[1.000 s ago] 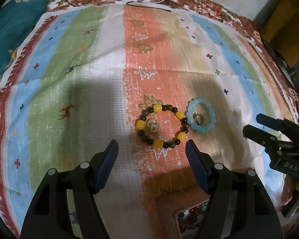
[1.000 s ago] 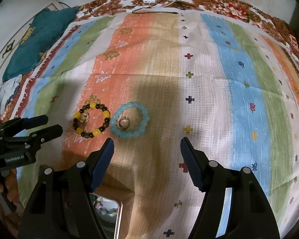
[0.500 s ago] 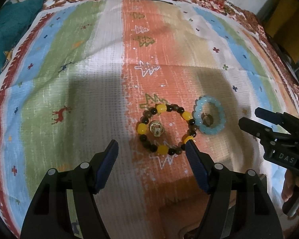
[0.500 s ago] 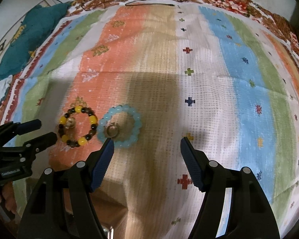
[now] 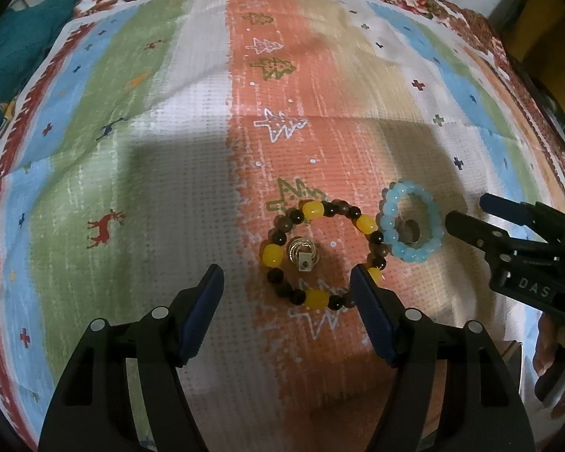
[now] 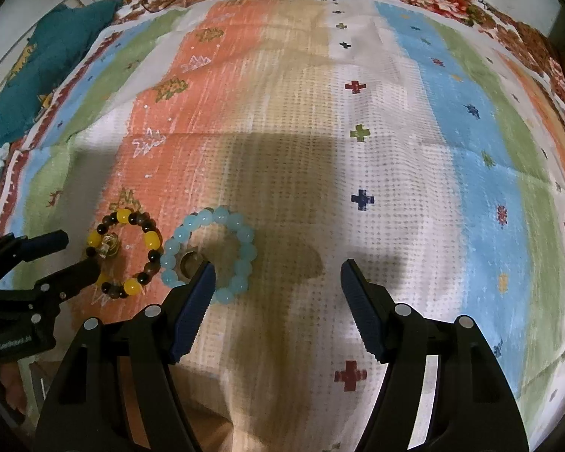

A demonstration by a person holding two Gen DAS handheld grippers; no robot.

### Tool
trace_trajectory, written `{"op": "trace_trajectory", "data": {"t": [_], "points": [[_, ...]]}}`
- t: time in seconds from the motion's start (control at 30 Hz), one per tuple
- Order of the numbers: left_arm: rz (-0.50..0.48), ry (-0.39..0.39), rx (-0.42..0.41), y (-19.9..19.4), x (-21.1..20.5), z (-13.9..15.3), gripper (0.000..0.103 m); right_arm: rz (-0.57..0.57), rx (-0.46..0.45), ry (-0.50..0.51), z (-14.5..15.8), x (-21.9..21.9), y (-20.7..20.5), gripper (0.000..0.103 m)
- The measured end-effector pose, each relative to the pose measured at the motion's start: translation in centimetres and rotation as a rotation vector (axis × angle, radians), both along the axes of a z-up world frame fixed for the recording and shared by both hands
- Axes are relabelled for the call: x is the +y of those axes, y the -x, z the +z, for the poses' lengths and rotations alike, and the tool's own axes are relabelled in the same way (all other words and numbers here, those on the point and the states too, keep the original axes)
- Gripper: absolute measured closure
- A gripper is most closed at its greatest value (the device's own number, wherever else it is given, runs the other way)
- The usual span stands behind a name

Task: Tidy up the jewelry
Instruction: 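Move the left tool to the yellow-black bracelet while the right tool approaches the light blue bracelet, then close the left tool on the yellow-black bracelet while the right tool grasps the light blue bracelet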

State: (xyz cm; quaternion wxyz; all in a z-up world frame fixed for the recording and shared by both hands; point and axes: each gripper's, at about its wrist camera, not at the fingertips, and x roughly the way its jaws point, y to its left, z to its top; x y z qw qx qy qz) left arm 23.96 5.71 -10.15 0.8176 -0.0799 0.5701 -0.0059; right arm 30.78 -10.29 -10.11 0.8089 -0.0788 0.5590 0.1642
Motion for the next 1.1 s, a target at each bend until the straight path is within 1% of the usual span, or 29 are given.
{"op": "trace_trajectory", "data": {"t": [0.3, 0.53, 0.6, 0.63, 0.67, 0.7, 0.73, 0.77, 0.8, 0.83, 0.87, 0.9, 0.93, 0.97, 1.0, 1.03, 1.1], "points": [[-0.012, -0.024, 0.027, -0.2, 0.0, -1.0, 0.034, 0.009, -0.008, -0.016, -0.2, 0.6, -0.6, 0.034], [-0.022, -0.035, 0.024, -0.2, -0.2, -1.4, 0.035, -0.009, 0.018, -0.011, -1.3, 0.6, -1.2, 0.034], [-0.029, -0.047, 0.021, -0.1, -0.3, -1.5, 0.035, -0.01, 0.023, -0.009, -1.7, 0.6, -1.4, 0.037], [-0.034, -0.051, 0.018, 0.0, -0.4, -1.5, 0.037, -0.009, 0.02, 0.001, -1.8, 0.7, -1.4, 0.044], [-0.037, -0.06, 0.019, 0.0, -0.4, -1.5, 0.041, -0.011, 0.014, 0.013, -1.8, 0.7, -1.4, 0.047], [-0.037, -0.072, 0.021, 0.0, -0.4, -1.5, 0.047, -0.012, 0.014, 0.012, -1.9, 0.6, -1.4, 0.047], [-0.037, -0.079, 0.022, 0.0, -0.3, -1.5, 0.05, -0.011, 0.015, 0.014, -1.9, 0.6, -1.4, 0.051], [-0.037, -0.083, 0.026, 0.0, -0.2, -1.6, 0.052, -0.007, 0.016, 0.016, -1.9, 0.6, -1.4, 0.057], [-0.036, -0.086, 0.029, 0.0, -0.1, -1.6, 0.057, -0.005, 0.018, 0.017, -1.9, 0.6, -1.4, 0.061], [-0.035, -0.093, 0.031, 0.0, 0.0, -1.6, 0.062, 0.001, 0.021, 0.018, -1.9, 0.7, -1.4, 0.071], [-0.036, -0.101, 0.032, -0.1, 0.1, -1.5, 0.066, 0.009, 0.024, 0.017, -1.9, 0.8, -1.3, 0.081], [-0.037, -0.104, 0.033, 0.0, 0.2, -1.5, 0.074, 0.018, 0.03, 0.014, -1.9, 0.9, -1.2, 0.084], [-0.036, -0.102, 0.035, 0.0, 0.4, -1.5, 0.078, 0.022, 0.03, 0.014, -1.9, 0.9, -1.2, 0.086], [-0.032, -0.096, 0.036, 0.0, 0.6, -1.4, 0.079, 0.026, 0.029, 0.014, -1.8, 1.0, -1.1, 0.087], [-0.026, -0.093, 0.038, -0.1, 0.9, -1.4, 0.087, 0.029, 0.03, 0.013, -1.8, 1.0, -1.1, 0.087], [-0.017, -0.087, 0.041, -0.1, 1.3, -1.3, 0.093, 0.031, 0.031, 0.008, -1.8, 0.9, -1.1, 0.089], [-0.006, -0.052, 0.042, -0.1, 2.0, -1.1, 0.093, 0.034, 0.034, -0.004, -1.6, 0.8, -1.0, 0.09]]}}
